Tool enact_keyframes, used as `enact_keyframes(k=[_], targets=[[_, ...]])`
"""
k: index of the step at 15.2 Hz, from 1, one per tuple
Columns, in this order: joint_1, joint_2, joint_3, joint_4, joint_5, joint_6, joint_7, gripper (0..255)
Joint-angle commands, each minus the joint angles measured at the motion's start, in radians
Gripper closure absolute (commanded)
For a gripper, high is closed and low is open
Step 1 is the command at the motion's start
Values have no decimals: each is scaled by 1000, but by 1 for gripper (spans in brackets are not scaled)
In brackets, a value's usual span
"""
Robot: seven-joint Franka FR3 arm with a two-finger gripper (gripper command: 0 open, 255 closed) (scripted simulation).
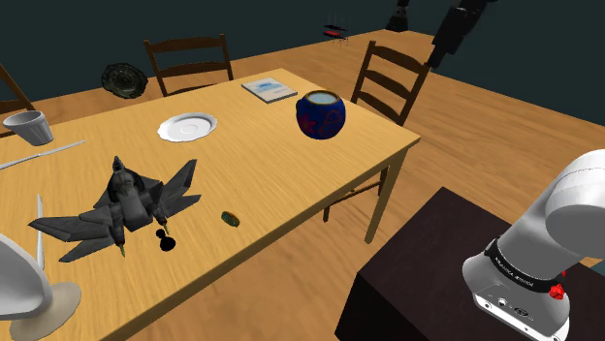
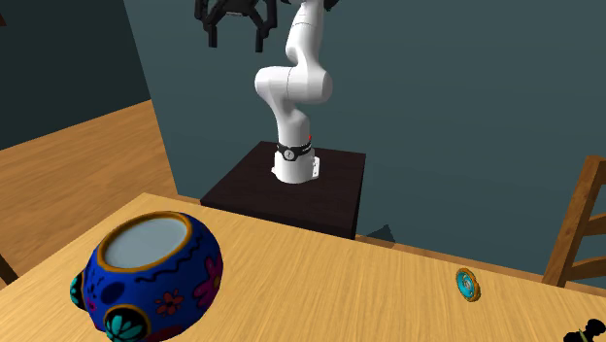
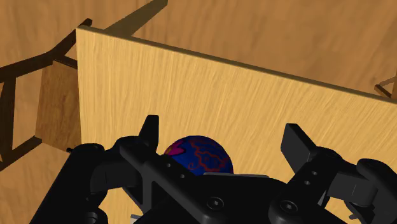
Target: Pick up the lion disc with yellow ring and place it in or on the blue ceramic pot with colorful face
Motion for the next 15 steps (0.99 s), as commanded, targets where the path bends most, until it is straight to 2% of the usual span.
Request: enact_keyframes(k=[1,8,15], targets=[[0,0,0,0,0,0,0,0],[45,133,111,-18,59,119,100,0],[79,308,223,15,93,234,200,0]])
